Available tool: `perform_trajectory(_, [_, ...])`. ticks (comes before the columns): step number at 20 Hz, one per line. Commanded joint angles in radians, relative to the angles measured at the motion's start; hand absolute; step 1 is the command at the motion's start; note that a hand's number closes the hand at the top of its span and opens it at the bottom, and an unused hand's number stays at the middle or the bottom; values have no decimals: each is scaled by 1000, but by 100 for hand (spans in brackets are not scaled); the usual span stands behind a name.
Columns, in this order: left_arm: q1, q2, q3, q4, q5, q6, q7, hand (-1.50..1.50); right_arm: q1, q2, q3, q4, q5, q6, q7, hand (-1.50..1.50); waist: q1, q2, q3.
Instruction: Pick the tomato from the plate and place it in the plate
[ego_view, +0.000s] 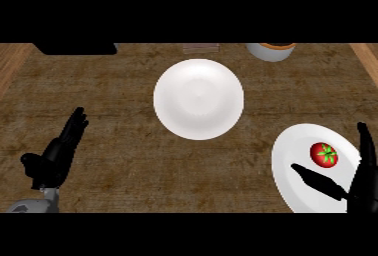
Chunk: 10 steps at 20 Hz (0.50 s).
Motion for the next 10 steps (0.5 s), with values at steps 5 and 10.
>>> perform_trajectory(5, [-36, -7, -1, 19, -9, -11, 18, 0, -19, -164, 30, -174, 99, 369, 480, -150, 12, 2, 0])
perform_trajectory(10, [-24, -1, 40, 62, -3, -50, -41, 0, 5, -147, 22, -250, 62, 487, 599, -150, 7, 2, 3])
